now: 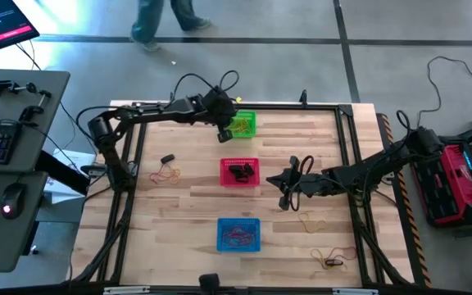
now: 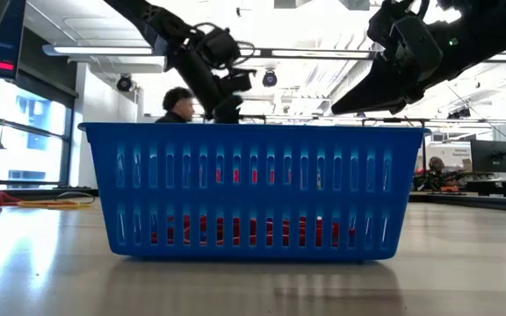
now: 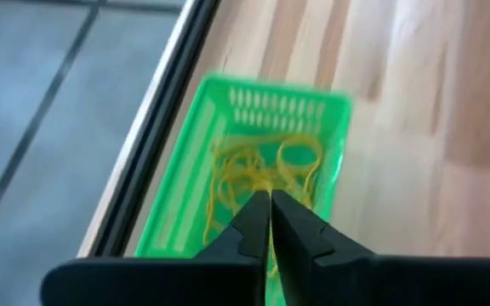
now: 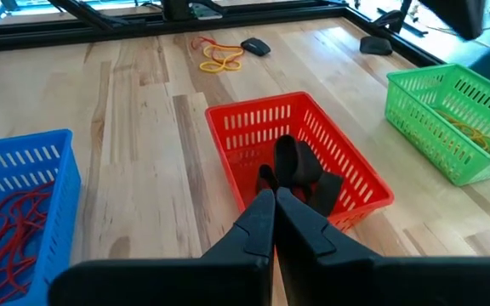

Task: Sort rubber bands into baskets
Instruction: Put the yellow rubber band into the green bin

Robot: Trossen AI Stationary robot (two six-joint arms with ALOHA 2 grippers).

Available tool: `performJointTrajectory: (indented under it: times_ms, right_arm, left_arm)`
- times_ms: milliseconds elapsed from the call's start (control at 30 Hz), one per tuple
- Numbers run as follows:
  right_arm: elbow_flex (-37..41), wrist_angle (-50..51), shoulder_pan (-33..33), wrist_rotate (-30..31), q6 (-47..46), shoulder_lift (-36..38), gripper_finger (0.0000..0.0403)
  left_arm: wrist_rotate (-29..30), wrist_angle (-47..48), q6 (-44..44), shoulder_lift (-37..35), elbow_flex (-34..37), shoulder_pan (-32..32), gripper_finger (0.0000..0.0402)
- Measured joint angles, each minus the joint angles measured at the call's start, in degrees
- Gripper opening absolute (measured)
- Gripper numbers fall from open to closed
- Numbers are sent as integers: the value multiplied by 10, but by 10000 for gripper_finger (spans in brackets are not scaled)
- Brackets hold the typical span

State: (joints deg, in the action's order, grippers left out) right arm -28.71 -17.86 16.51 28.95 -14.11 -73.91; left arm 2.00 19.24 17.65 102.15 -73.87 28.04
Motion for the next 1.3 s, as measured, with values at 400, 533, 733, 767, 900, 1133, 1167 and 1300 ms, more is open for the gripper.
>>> performJointTrajectory:
  times_ms: [400,533,733,767,900,1133,1167,1300]
  right_arm:
    - [0,2,0,9,6,0,0]
    - [0,2,0,13,11,0,0]
    - [0,3,0,13,11,0,0]
    - [0,3,0,13,11,0,0]
    - [0,5,0,13,11,0,0]
    - [0,5,0,22,10,0,0]
    - [0,5,0,22,9,0,0]
    - [0,5,0,21,6,0,0]
  left_arm:
    - [7,-63,-30,-3,0,-31,1]
    - [27,-74,-37,-3,1,-39,0]
    - [33,-214,-57,-14,75,-46,0]
    - [32,-242,-63,-19,94,-46,0]
    - [34,-300,-65,-40,166,-48,0]
    - [35,-359,-71,-112,274,-68,0]
    - [35,-376,-74,-125,291,-73,0]
    - [46,-437,-81,-180,351,-99,0]
